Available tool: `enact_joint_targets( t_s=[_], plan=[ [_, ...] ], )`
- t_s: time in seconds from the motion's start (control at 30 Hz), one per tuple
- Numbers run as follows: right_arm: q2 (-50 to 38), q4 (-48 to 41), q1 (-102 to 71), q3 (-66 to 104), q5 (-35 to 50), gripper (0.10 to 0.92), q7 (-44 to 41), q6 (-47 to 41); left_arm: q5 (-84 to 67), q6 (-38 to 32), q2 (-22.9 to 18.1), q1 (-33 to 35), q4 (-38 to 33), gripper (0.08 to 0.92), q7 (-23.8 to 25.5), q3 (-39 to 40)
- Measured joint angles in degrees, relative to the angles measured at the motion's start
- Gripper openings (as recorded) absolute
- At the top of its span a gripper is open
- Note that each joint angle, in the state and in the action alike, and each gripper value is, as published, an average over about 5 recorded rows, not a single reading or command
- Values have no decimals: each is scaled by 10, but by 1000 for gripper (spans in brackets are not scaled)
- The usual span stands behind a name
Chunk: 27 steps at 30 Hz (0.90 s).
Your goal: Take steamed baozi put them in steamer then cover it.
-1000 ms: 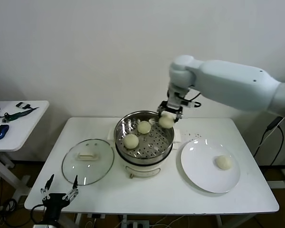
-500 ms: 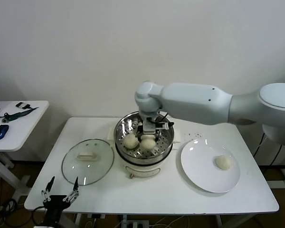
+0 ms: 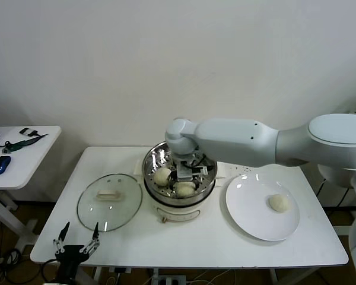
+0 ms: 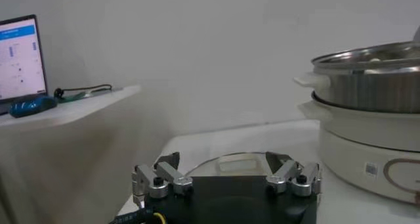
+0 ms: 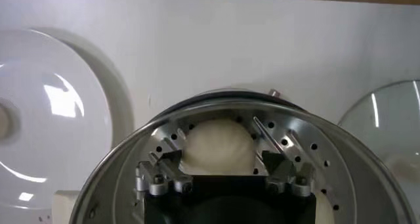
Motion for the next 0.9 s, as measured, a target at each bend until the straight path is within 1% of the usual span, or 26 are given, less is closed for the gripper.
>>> enact_joint_targets(
  t_s=[0.3, 0.5, 0.67, 0.9],
  plan=[
    [-27, -11, 19, 26, -10, 823, 10, -4, 1, 5, -3, -3, -5, 823, 0, 4],
    [-74, -18, 50, 27, 15, 823, 31, -35, 6, 5, -3, -2, -7, 823, 0, 7],
    [-133, -15, 80, 5, 75, 823, 48, -108, 6, 4, 0, 2, -9, 823, 0, 6],
    [-235, -9, 91, -19, 193, 823, 60, -250, 6, 3, 2, 3, -13, 823, 0, 5]
  ],
)
